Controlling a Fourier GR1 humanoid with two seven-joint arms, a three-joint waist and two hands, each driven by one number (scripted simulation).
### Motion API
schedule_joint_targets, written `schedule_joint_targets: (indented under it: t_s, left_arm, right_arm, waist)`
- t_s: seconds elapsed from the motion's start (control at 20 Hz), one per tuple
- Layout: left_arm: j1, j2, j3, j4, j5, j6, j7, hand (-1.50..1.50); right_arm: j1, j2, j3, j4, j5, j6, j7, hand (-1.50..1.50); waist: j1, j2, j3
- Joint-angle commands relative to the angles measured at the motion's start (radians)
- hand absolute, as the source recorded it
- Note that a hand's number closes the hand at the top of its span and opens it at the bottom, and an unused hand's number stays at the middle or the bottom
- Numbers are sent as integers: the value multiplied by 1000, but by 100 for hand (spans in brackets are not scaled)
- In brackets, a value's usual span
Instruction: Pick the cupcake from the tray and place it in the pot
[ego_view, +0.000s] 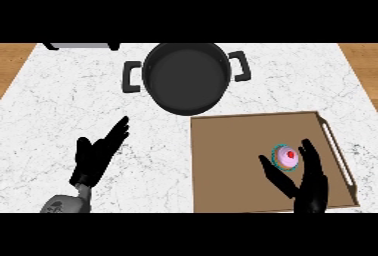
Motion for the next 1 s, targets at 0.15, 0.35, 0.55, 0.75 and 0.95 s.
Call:
schedule_joint_targets:
  t_s: [0.15, 0.35, 0.55, 0.75, 0.95]
  left_arm:
    - [72, -8, -9, -68, -36, 7, -16, 0]
    - [19, -37, -8, -42, -48, 25, 12, 0]
    - [-55, -26, 0, 9, -24, -20, 26, 0]
    - [-64, -34, -30, -23, -22, -44, 27, 0]
    - [-60, -36, -44, -17, -27, -55, 21, 0]
  right_arm:
    - [-42, 11, -24, 171, -64, 39, -162, 150]
    - [-98, 12, -18, 209, -139, 33, -242, 150]
    - [-211, -132, 12, 252, -185, 314, -250, 150]
    - [-307, -268, 126, 251, -145, 566, -260, 150]
    - [-431, -397, 95, 299, -205, 810, -337, 150]
  waist:
    - [8, 4, 8]
    - [7, 5, 8]
    - [38, 19, 10]
    - [156, 42, 15]
    - [152, 44, 18]
